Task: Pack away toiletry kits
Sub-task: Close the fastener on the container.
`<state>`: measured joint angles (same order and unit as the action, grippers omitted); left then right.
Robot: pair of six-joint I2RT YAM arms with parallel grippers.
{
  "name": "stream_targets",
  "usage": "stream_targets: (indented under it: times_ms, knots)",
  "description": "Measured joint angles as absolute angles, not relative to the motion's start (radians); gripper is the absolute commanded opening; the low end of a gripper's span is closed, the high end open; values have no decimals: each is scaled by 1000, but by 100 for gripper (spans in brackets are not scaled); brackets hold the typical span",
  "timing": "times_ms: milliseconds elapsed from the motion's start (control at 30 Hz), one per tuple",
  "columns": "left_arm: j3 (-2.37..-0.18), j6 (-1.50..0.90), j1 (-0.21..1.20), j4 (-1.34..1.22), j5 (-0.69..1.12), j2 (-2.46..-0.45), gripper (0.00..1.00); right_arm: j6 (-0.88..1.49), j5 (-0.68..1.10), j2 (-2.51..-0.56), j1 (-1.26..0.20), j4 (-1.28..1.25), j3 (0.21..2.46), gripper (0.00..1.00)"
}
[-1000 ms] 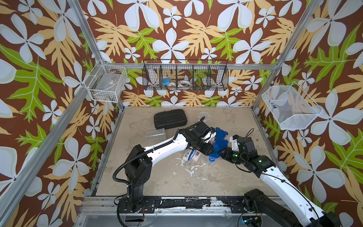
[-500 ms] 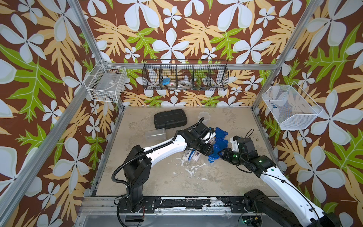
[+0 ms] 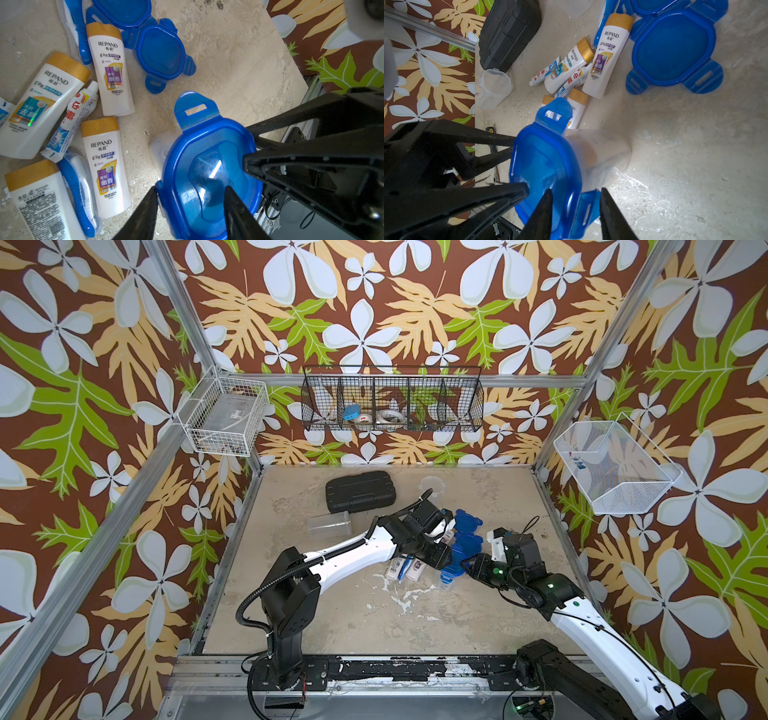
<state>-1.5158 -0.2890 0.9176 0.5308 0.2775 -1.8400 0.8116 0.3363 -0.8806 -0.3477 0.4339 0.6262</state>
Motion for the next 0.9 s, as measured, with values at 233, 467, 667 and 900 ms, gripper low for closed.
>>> stream_targets:
  times_ms: [233,467,667,900]
  knots:
    - [-1508,-317,926,527,250,-1834,51,834,356,-878,-346,391,601,36]
    - [-1495,-348,928,501,221,-1831,50,838,411,-887,-346,361,583,36]
    - [-1482,-363,936,442,186,-1834,48,854,497,-884,-346,345,563,41]
    - [-1447,-388,944,397,181,-1813,48,836,504,-892,-350,420,603,46]
